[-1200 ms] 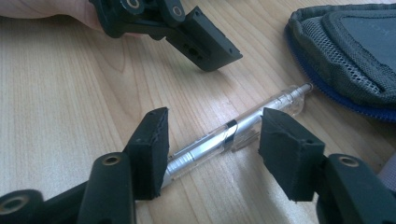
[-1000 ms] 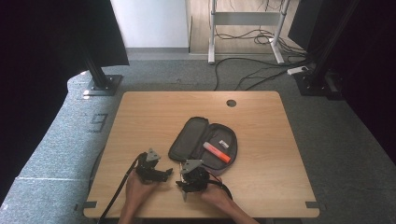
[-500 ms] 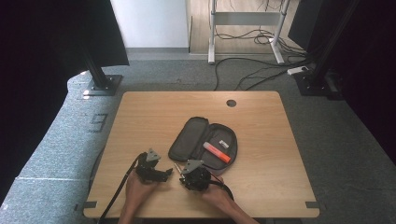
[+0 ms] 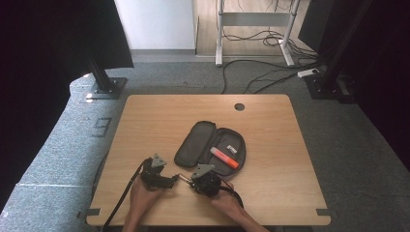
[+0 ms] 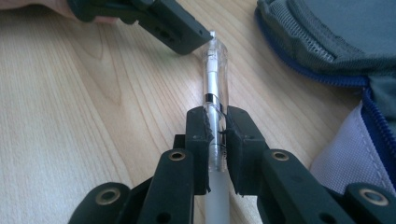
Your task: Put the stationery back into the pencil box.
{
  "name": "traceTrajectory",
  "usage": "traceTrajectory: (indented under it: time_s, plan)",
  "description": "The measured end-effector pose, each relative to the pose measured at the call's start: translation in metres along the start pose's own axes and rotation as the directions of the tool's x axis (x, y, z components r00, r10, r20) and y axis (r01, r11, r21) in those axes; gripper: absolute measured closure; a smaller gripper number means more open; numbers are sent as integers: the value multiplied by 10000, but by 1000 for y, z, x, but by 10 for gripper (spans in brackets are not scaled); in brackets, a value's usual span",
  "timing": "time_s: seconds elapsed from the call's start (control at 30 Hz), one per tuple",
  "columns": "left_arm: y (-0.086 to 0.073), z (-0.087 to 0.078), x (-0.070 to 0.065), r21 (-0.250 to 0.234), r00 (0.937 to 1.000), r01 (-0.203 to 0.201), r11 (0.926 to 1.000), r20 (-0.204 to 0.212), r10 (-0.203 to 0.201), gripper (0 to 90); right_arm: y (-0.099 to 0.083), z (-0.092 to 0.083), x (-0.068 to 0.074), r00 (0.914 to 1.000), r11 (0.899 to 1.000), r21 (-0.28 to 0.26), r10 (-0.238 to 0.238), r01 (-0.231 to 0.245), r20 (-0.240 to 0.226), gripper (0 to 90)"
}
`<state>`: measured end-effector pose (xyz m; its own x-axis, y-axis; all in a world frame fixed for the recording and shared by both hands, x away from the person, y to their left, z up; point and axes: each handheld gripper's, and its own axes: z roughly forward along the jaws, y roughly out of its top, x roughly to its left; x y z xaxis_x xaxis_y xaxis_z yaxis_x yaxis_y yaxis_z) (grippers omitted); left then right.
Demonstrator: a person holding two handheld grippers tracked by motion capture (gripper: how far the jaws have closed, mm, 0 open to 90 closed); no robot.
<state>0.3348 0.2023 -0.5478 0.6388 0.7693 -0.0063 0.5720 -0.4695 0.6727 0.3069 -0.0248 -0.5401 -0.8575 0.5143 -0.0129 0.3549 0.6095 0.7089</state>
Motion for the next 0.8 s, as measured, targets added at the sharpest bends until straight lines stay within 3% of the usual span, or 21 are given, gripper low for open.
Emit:
traceTrajectory:
  time_s: [0.8]
  plan:
    - [0, 0, 0, 7, 10000, -5, 10000, -1, 5, 67, 12, -15, -3, 10000, 9990, -447, 51, -48, 71, 786]
